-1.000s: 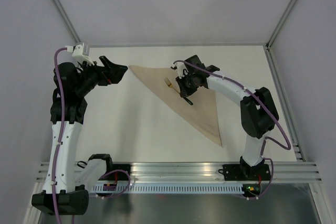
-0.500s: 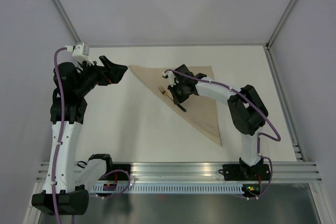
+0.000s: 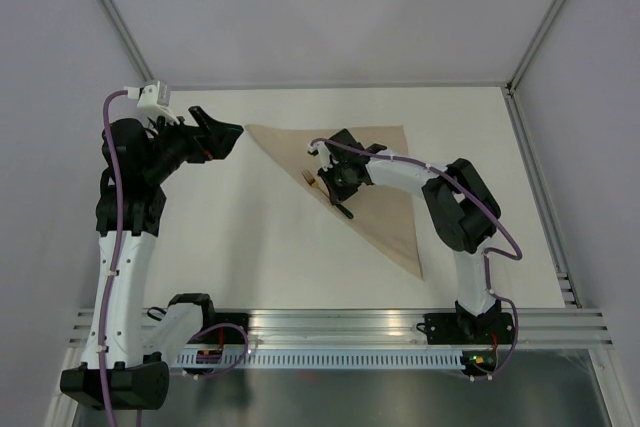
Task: Fold the napkin, place the utensils inside, and roll it up
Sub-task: Place the utensil onto the napkin
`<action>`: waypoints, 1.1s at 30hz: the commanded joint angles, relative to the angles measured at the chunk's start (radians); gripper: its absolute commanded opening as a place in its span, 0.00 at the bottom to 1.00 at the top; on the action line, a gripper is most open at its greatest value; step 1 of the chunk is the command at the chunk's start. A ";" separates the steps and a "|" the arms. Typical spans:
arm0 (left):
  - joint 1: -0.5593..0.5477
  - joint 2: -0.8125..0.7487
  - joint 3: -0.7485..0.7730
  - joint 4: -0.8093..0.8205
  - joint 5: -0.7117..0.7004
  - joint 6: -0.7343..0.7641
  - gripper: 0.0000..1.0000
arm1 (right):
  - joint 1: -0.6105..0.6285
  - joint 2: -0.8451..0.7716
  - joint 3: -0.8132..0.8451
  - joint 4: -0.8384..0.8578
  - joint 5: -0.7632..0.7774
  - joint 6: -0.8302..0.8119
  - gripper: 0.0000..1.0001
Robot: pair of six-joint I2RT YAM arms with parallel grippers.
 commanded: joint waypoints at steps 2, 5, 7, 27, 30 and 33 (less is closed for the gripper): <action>0.003 -0.003 0.019 0.005 0.003 -0.010 1.00 | 0.006 0.013 0.028 0.008 0.030 0.023 0.00; 0.003 -0.001 0.019 0.005 0.003 -0.009 1.00 | 0.007 0.009 0.038 0.004 0.032 0.023 0.00; 0.003 -0.001 0.019 0.004 0.005 -0.009 1.00 | 0.007 0.008 0.044 -0.001 0.032 0.020 0.00; 0.003 0.002 0.012 0.004 0.003 -0.010 1.00 | 0.009 0.035 0.081 -0.021 0.012 0.009 0.00; 0.001 -0.001 0.009 0.004 0.003 -0.009 1.00 | 0.009 0.042 0.079 -0.021 0.010 0.009 0.00; 0.001 -0.003 0.007 0.004 0.005 -0.007 1.00 | 0.007 0.045 0.082 -0.027 0.012 0.007 0.01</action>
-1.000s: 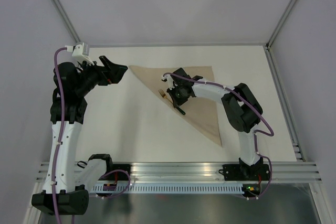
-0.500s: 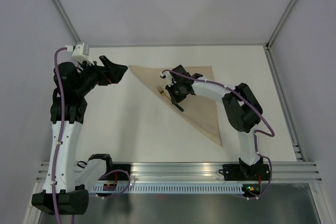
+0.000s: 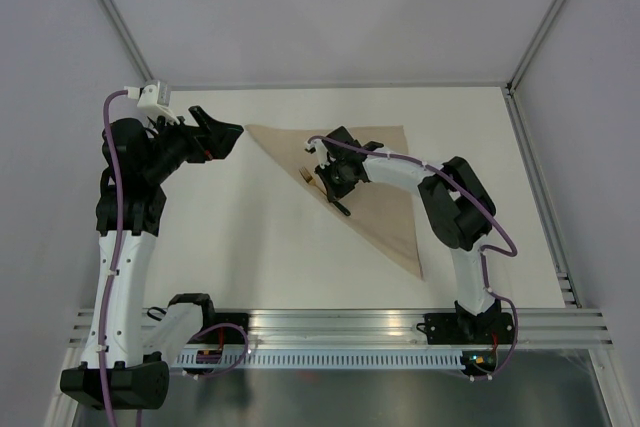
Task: Fold the napkin, place the utensils inside, and roll it up
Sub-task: Place the utensil onto the napkin
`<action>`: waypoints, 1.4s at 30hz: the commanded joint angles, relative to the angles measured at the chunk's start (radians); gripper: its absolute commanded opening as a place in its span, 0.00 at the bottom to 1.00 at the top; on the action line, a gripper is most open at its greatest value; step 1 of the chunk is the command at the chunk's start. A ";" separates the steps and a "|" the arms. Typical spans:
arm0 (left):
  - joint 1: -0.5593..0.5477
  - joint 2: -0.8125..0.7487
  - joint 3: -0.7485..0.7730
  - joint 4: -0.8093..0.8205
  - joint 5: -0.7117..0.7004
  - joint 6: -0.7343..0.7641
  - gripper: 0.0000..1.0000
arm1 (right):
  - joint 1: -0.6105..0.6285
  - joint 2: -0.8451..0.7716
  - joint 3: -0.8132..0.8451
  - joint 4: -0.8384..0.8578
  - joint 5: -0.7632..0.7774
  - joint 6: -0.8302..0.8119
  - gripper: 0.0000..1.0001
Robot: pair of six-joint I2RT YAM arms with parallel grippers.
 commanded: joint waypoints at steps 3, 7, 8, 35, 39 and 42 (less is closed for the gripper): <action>0.003 -0.006 0.006 0.004 0.000 -0.006 1.00 | 0.006 0.006 0.034 -0.023 0.012 0.011 0.04; 0.003 -0.006 0.007 0.002 0.002 -0.004 1.00 | 0.006 -0.002 0.034 -0.025 0.008 0.011 0.12; 0.003 -0.004 0.007 0.004 -0.001 -0.004 1.00 | 0.006 -0.003 0.038 -0.026 0.009 0.010 0.14; -0.008 0.058 -0.033 0.182 0.129 -0.102 1.00 | -0.064 -0.196 0.137 -0.083 -0.020 0.017 0.45; -0.332 0.046 -0.054 0.206 -0.172 0.055 1.00 | -0.246 -0.255 0.157 -0.101 -0.096 0.042 0.46; -0.560 0.086 -0.080 0.248 -0.372 0.138 1.00 | -0.389 -0.293 0.160 -0.112 -0.138 0.053 0.46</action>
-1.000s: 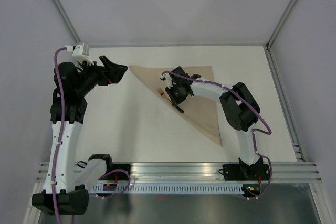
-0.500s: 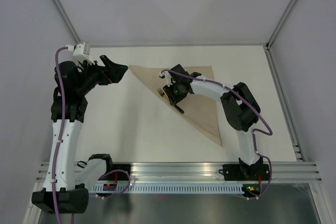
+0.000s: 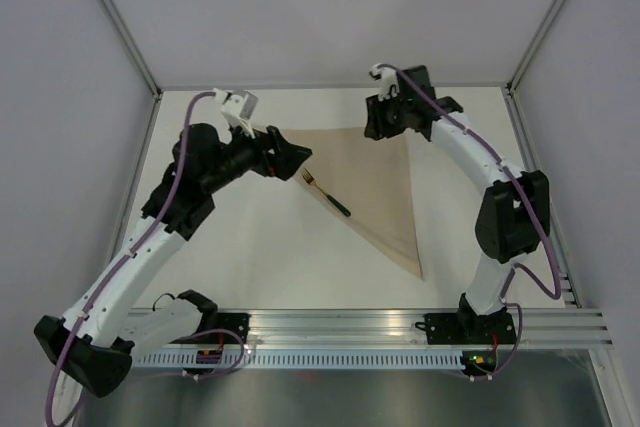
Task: Fold the napkin, place the utensils inside, and roll it up
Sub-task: Place the utensil onto the napkin, then fold the napkin
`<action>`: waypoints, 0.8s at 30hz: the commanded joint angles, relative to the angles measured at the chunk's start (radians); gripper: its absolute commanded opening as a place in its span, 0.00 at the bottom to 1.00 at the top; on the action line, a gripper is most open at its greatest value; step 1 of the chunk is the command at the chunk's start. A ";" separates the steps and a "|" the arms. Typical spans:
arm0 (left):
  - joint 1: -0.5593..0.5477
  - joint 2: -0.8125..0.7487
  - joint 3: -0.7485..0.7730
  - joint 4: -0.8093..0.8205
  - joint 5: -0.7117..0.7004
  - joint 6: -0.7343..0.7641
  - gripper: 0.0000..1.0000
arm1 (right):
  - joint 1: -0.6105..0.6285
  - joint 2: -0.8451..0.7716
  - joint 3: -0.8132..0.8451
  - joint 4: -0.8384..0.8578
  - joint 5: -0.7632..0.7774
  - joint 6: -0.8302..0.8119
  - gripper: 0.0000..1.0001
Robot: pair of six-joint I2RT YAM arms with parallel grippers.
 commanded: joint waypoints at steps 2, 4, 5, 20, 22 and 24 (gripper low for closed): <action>-0.276 0.042 -0.048 0.163 -0.317 0.153 1.00 | -0.208 -0.089 0.029 -0.052 -0.065 0.051 0.47; -0.362 0.077 -0.105 0.261 -0.389 0.228 1.00 | -0.297 -0.103 0.025 -0.066 -0.096 0.053 0.47; -0.445 0.095 -0.120 0.289 -0.444 0.255 1.00 | -0.325 -0.113 0.022 -0.067 -0.105 0.062 0.47; -0.982 0.556 -0.154 0.516 -0.741 0.588 0.90 | -0.586 -0.097 -0.010 -0.064 -0.190 0.082 0.48; -0.999 0.583 -0.154 0.520 -0.724 0.588 0.90 | -0.586 -0.092 -0.017 -0.060 -0.190 0.085 0.48; -1.021 0.617 -0.156 0.534 -0.696 0.587 0.90 | -0.586 -0.089 -0.018 -0.057 -0.188 0.087 0.48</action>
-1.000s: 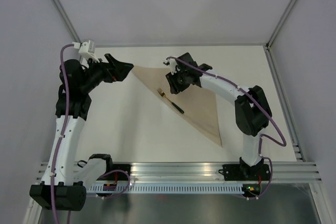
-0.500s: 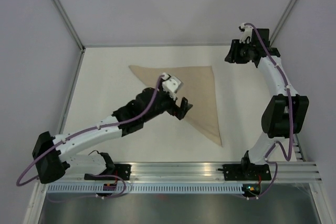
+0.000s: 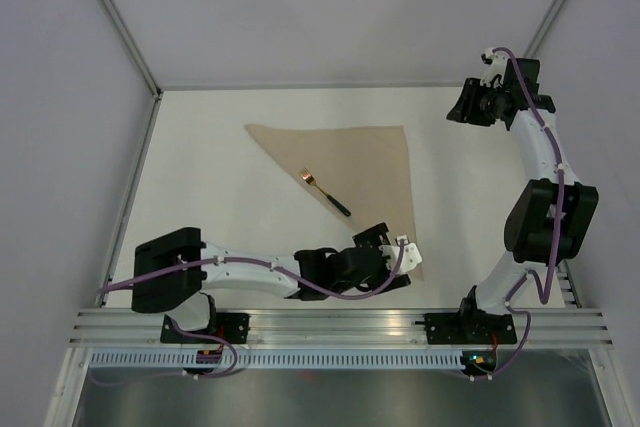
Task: Fold the napkin, place the utensils inside, and roll it up
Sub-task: Fold the napkin
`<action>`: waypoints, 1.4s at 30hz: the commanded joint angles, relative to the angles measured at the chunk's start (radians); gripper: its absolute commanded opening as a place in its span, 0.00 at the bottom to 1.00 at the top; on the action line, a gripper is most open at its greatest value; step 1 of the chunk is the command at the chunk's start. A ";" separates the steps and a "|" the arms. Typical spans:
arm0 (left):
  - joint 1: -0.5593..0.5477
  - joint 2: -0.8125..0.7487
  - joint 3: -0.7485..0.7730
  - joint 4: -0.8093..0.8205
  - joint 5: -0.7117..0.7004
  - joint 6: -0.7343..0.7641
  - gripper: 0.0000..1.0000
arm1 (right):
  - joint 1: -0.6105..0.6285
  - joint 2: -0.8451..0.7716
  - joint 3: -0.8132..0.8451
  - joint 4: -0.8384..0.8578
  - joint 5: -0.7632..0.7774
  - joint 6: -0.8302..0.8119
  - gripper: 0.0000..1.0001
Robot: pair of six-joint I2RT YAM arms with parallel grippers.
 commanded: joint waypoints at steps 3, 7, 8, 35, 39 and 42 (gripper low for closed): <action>-0.050 0.086 0.033 0.117 0.001 0.058 0.89 | -0.005 -0.009 -0.005 -0.003 -0.009 0.031 0.48; -0.109 0.204 0.055 0.235 -0.079 0.127 0.89 | -0.005 -0.015 -0.006 0.000 -0.004 0.029 0.48; -0.119 0.225 0.062 0.251 -0.093 0.157 0.89 | -0.005 -0.015 -0.006 0.001 -0.003 0.026 0.48; -0.159 0.479 0.145 0.407 -0.081 0.285 0.79 | -0.017 -0.020 -0.025 0.018 0.005 0.026 0.41; -0.157 0.502 0.151 0.409 -0.073 0.288 0.74 | -0.017 -0.021 -0.031 0.020 0.008 0.026 0.40; -0.154 0.508 0.154 0.412 -0.067 0.279 0.70 | -0.020 -0.018 -0.029 0.020 0.011 0.025 0.39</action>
